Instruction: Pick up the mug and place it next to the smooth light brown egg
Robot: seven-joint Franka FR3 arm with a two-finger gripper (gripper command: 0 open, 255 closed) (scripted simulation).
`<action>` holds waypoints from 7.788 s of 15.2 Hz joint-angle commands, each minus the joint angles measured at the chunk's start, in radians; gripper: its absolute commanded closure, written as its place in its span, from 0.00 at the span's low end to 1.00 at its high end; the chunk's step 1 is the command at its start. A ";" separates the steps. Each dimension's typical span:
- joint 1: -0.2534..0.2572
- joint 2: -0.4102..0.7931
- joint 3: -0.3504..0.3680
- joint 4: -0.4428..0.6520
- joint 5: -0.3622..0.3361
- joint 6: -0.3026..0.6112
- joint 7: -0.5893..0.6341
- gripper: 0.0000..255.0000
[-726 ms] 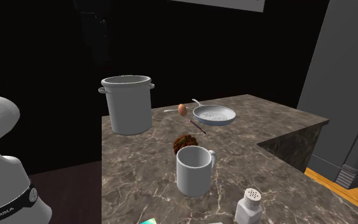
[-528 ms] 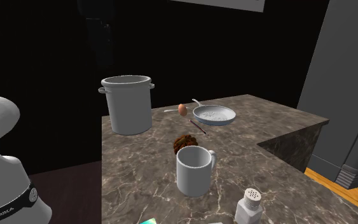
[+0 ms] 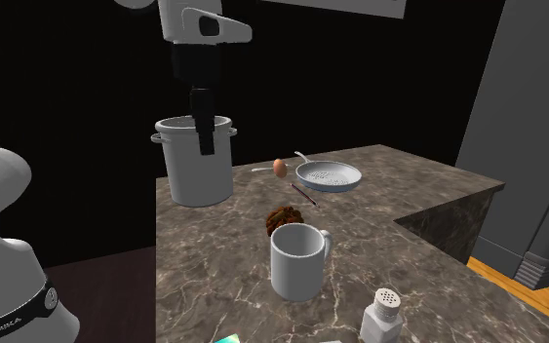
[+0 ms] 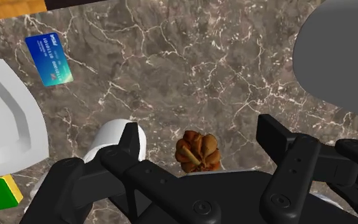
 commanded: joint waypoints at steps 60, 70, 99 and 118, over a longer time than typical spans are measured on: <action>-0.026 0.475 -0.085 0.195 -0.043 0.269 -0.190 1.00; -0.025 0.442 -0.083 0.296 -0.045 0.134 -0.189 1.00; 0.248 0.725 0.235 0.682 -0.046 0.028 0.397 1.00; 0.343 0.920 0.280 0.780 -0.102 0.117 0.548 1.00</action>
